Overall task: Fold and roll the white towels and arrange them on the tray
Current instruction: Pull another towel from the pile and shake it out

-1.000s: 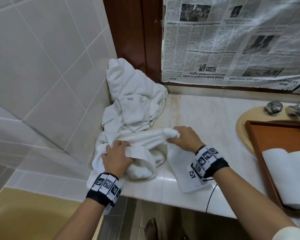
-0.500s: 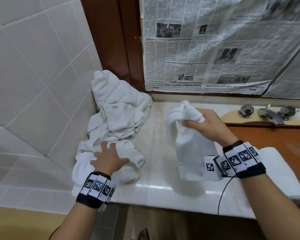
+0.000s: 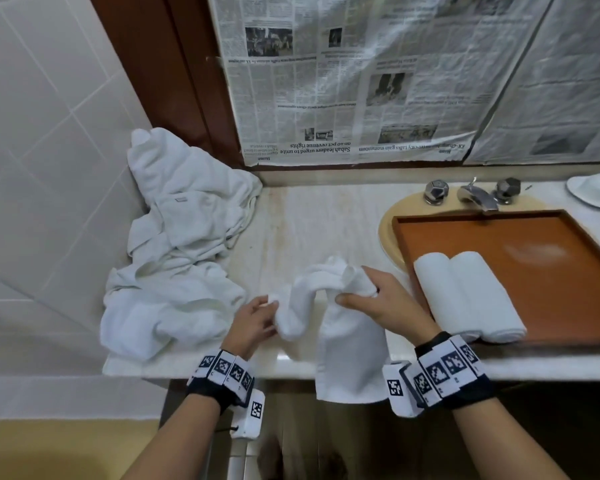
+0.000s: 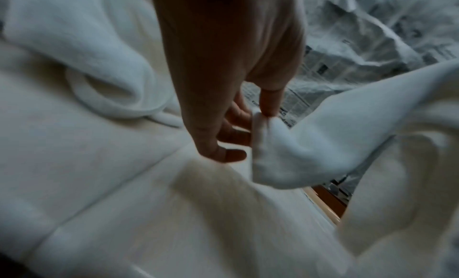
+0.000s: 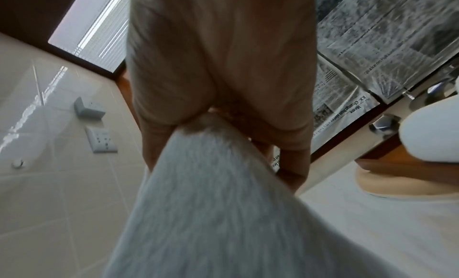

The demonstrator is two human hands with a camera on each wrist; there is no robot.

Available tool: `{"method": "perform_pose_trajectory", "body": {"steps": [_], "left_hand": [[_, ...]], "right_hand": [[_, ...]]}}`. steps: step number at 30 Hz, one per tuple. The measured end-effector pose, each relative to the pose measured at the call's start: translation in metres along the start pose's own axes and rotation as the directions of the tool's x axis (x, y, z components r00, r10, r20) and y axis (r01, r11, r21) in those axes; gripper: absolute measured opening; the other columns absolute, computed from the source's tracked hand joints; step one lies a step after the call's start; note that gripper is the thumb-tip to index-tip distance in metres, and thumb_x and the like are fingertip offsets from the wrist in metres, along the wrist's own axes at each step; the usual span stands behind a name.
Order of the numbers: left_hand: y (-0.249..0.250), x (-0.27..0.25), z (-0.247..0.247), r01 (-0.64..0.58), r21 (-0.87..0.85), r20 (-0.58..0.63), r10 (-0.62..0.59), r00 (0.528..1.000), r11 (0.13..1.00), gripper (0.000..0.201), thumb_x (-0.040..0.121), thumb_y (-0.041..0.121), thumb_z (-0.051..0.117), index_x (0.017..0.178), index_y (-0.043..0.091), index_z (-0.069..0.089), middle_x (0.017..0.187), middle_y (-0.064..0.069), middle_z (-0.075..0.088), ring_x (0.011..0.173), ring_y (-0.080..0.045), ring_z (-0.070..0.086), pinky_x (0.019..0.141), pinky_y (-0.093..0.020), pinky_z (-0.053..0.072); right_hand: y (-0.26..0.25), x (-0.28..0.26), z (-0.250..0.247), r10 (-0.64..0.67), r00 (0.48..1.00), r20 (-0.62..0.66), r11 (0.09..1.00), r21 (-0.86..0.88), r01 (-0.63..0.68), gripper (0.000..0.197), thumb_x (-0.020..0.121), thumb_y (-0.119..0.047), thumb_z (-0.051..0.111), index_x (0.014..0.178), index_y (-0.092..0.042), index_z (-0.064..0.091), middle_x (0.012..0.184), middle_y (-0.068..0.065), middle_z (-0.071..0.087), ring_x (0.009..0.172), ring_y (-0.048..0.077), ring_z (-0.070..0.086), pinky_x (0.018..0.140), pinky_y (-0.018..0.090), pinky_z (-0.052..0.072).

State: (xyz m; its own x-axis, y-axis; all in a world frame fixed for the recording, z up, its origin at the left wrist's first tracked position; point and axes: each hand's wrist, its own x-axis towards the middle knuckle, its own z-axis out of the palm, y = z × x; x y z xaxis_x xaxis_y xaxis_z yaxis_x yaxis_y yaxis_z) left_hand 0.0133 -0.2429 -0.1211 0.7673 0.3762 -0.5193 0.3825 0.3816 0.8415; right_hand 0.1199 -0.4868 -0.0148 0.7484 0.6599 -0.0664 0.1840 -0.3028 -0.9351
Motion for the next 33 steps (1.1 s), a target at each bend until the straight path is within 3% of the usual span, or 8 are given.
{"method": "perform_pose_trajectory", "body": {"steps": [3, 10, 13, 16, 19, 22, 28, 33], "left_hand": [[0.003, -0.006, -0.003, -0.221, 0.1, -0.041, 0.226, 0.973, 0.97, 0.038, 0.085, 0.039, 0.073, 0.113, 0.014, 0.064, 0.094, -0.011, 0.069, 0.092, -0.029, 0.062, 0.08, -0.047, 0.053], [0.039, -0.035, 0.008, -0.497, 0.408, 0.273, 0.417, 0.867, 0.766, 0.042, 0.084, 0.058, 0.066, 0.11, 0.024, 0.068, 0.091, -0.011, 0.068, 0.084, -0.016, 0.062, 0.082, -0.035, 0.049], [0.05, -0.053, 0.013, -0.557, 0.44, 0.407, 0.396, 0.823, 0.704, 0.028, 0.092, 0.045, 0.065, 0.109, 0.023, 0.069, 0.09, -0.006, 0.071, 0.087, -0.021, 0.067, 0.084, -0.037, 0.051], [0.054, -0.066, 0.014, -0.622, 0.48, 0.52, 0.371, 0.77, 0.618, 0.02, 0.096, 0.041, 0.062, 0.107, 0.026, 0.069, 0.095, 0.003, 0.073, 0.092, -0.02, 0.067, 0.088, -0.04, 0.049], [0.051, -0.074, 0.009, -0.661, 0.521, 0.552, 0.378, 0.743, 0.539, 0.018, 0.095, 0.044, 0.06, 0.104, 0.032, 0.07, 0.099, 0.008, 0.072, 0.096, -0.017, 0.065, 0.093, -0.042, 0.051], [0.043, -0.082, -0.002, -0.661, 0.535, 0.512, 0.42, 0.749, 0.526, 0.018, 0.093, 0.045, 0.06, 0.097, 0.029, 0.069, 0.094, 0.009, 0.072, 0.091, -0.014, 0.066, 0.09, -0.046, 0.051], [0.044, -0.093, -0.019, -0.684, 0.514, 0.528, 0.438, 0.728, 0.517, 0.015, 0.093, 0.044, 0.06, 0.094, 0.032, 0.069, 0.092, 0.01, 0.072, 0.09, -0.01, 0.066, 0.087, -0.041, 0.052], [0.048, -0.097, -0.025, -0.692, 0.526, 0.549, 0.424, 0.72, 0.493, 0.016, 0.093, 0.043, 0.062, 0.095, 0.03, 0.07, 0.091, 0.009, 0.072, 0.086, -0.009, 0.066, 0.081, -0.034, 0.053]], "right_hand": [[0.024, -0.018, 0.009, 0.089, 0.995, 0.035, 0.985, -0.153, -0.083, 0.023, 0.079, -0.035, 0.078, 0.096, -0.028, 0.066, 0.094, -0.008, 0.071, 0.088, 0.011, 0.066, 0.079, 0.033, 0.051], [0.03, -0.043, 0.041, 0.3, 0.94, 0.164, 0.934, -0.252, -0.254, 0.059, 0.076, -0.065, 0.071, 0.12, -0.033, 0.05, 0.108, -0.013, 0.059, 0.09, 0.007, 0.062, 0.071, 0.024, 0.051], [0.011, -0.033, 0.048, 0.114, 0.994, -0.001, 0.978, -0.177, -0.112, 0.07, 0.079, -0.062, 0.07, 0.139, -0.046, 0.038, 0.123, -0.018, 0.056, 0.088, 0.01, 0.063, 0.079, 0.025, 0.052], [-0.011, -0.02, 0.052, -0.044, 0.999, 0.019, 0.994, -0.095, 0.046, 0.071, 0.087, -0.048, 0.069, 0.146, -0.053, 0.029, 0.133, -0.024, 0.047, 0.086, 0.011, 0.065, 0.069, 0.021, 0.051], [-0.022, -0.014, 0.056, -0.073, 0.997, 0.038, 0.995, -0.064, 0.076, 0.047, 0.091, -0.031, 0.069, 0.136, -0.036, 0.054, 0.115, -0.023, 0.06, 0.081, 0.009, 0.064, 0.06, 0.026, 0.054], [-0.021, -0.018, 0.058, 0.0, 0.995, 0.099, 0.983, -0.18, 0.018, 0.022, 0.091, -0.023, 0.069, 0.113, -0.016, 0.069, 0.089, -0.006, 0.069, 0.072, 0.017, 0.066, 0.058, 0.03, 0.055], [-0.013, -0.042, 0.082, 0.029, 0.997, 0.076, 0.972, -0.235, -0.011, 0.02, 0.088, -0.034, 0.072, 0.105, -0.025, 0.068, 0.106, -0.009, 0.062, 0.086, 0.017, 0.063, 0.058, 0.023, 0.053], [-0.014, -0.046, 0.085, -0.019, 0.998, 0.062, 0.941, -0.335, 0.039, 0.015, 0.088, -0.039, 0.07, 0.092, -0.025, 0.068, 0.09, -0.01, 0.068, 0.088, 0.009, 0.06, 0.081, 0.029, 0.047]]}}
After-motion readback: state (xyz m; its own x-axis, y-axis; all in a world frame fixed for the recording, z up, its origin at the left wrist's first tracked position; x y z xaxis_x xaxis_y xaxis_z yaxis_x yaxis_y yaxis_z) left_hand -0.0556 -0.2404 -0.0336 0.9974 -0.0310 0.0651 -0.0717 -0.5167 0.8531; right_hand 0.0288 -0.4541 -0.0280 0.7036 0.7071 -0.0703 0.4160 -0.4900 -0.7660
